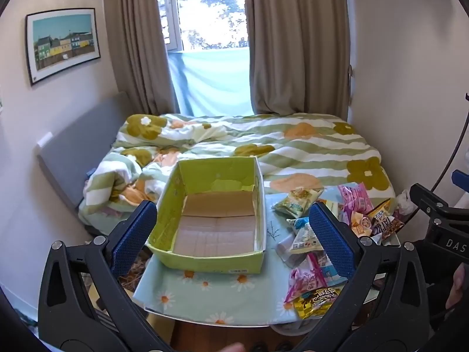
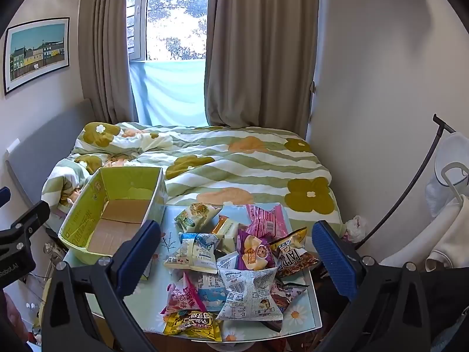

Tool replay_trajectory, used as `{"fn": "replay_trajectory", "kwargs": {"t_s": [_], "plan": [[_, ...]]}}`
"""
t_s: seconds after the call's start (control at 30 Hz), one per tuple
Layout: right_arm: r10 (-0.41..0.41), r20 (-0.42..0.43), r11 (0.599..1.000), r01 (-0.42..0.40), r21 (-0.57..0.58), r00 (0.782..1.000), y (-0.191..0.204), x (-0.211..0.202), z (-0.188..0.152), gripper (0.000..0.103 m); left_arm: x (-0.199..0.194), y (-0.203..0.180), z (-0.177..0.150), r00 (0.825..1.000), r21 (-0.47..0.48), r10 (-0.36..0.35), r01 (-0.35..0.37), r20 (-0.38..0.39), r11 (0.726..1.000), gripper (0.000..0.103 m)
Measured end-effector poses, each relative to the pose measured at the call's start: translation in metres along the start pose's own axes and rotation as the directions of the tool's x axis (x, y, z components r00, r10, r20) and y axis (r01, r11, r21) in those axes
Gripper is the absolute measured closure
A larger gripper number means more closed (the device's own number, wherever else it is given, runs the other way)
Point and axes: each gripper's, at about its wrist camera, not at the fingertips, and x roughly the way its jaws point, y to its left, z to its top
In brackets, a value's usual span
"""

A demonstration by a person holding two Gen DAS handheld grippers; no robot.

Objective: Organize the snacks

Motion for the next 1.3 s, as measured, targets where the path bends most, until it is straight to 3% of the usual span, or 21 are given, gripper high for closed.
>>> {"fn": "replay_trajectory", "kwargs": {"t_s": [0.13,1.3], "plan": [[-0.005,-0.006,1.000,0.005,-0.008,1.000,0.000,0.001,0.000,0.000,-0.002,0.004,0.003,1.000,-0.022,-0.021,0.021,0.001,1.000,0.001],[0.016,-0.008,1.000,-0.016,-0.023,1.000,0.006,0.003,0.000,0.000,-0.002,0.010,-0.001,1.000,-0.030,0.011,-0.011,0.008,0.999,0.001]]}}
